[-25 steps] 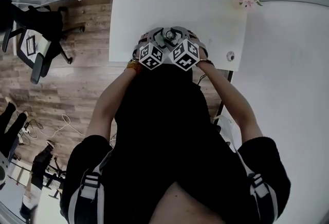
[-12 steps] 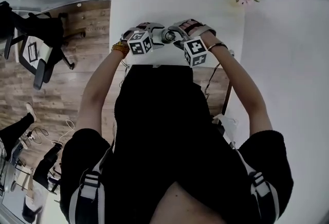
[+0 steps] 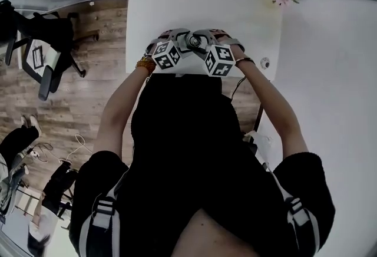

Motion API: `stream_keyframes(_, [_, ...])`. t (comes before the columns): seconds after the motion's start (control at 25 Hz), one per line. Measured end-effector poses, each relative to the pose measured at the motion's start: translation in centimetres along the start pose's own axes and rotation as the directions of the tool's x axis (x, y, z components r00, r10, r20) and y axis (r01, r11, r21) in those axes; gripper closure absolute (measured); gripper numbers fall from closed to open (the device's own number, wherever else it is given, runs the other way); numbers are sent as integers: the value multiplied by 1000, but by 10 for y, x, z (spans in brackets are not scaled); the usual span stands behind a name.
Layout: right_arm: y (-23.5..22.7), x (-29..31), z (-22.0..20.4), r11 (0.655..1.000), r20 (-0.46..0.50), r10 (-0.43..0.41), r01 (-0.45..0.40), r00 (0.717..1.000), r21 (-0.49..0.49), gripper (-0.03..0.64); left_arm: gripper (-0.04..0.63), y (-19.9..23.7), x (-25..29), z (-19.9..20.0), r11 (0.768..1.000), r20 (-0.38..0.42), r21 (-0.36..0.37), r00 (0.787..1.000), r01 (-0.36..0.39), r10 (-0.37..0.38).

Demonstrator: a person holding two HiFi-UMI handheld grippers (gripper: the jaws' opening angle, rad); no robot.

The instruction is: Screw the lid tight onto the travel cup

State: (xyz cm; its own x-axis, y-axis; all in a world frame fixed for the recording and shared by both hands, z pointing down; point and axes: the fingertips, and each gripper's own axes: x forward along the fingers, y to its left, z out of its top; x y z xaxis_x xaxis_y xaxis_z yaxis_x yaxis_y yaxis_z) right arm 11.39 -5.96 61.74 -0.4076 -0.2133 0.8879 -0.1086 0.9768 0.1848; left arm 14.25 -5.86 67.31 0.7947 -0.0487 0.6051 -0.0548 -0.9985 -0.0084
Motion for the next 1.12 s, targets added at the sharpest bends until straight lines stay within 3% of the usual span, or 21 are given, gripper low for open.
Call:
stream_keyframes(0.12, [-2, 0, 3, 980, 5, -82, 80, 997, 183, 382, 247, 0, -2, -2, 991, 2, -77, 994, -109, 109])
stream_keyframes(0.24, [-4, 0, 4, 918, -24, -158, 156, 987, 364, 382, 247, 0, -4, -4, 970, -15, -139, 980, -200, 200])
stream_keyframes(0.32, [-5, -1, 5, 864, -27, -184, 175, 983, 473, 380, 245, -1, -4, -4, 959, -14, -158, 972, -234, 235])
stream_keyframes(0.4, [-6, -3, 7, 845, 8, -170, 141, 985, 516, 376, 245, -2, -3, -4, 963, 3, -149, 974, -224, 227])
stream_keyframes(0.48, [-7, -7, 11, 913, 60, -134, 100, 989, 395, 333, 245, -2, -5, -4, 982, 19, -88, 985, -169, 171])
stream_keyframes(0.56, [-4, -12, 10, 992, 68, -90, 84, 994, 89, 316, 245, -3, -9, -3, 996, 21, 31, 996, -84, 83])
stream_keyframes(0.6, [-1, -13, 6, 994, 48, -68, 72, 997, -88, 313, 245, -3, -10, -2, 995, 12, 90, 999, -35, 34])
stream_keyframes(0.64, [1, -13, 2, 969, 18, -48, 51, 999, -241, 314, 244, -3, -11, -2, 990, -2, 140, 1000, 15, -15])
stream_keyframes(0.72, [6, -8, -3, 911, -38, 4, -19, 999, -412, 314, 241, -6, -10, -1, 972, -43, 204, 993, 118, -112])
stream_keyframes(0.8, [11, -1, -1, 897, -64, 71, -92, 995, -431, 316, 242, -9, -4, 2, 955, -73, 226, 981, 191, -179])
stream_keyframes(0.88, [13, 4, 3, 909, -70, 105, -124, 992, -399, 365, 241, -9, 0, 4, 954, -78, 208, 976, 215, -203])
stream_keyframes(1.0, [14, 6, 9, 942, -54, 97, -109, 994, -318, 370, 236, -8, -1, 5, 968, -53, 177, 984, 175, -169])
stream_keyframes(1.12, [11, 8, 12, 978, -20, 55, -58, 998, -198, 370, 238, -5, -4, 4, 990, -20, 119, 997, 81, -80])
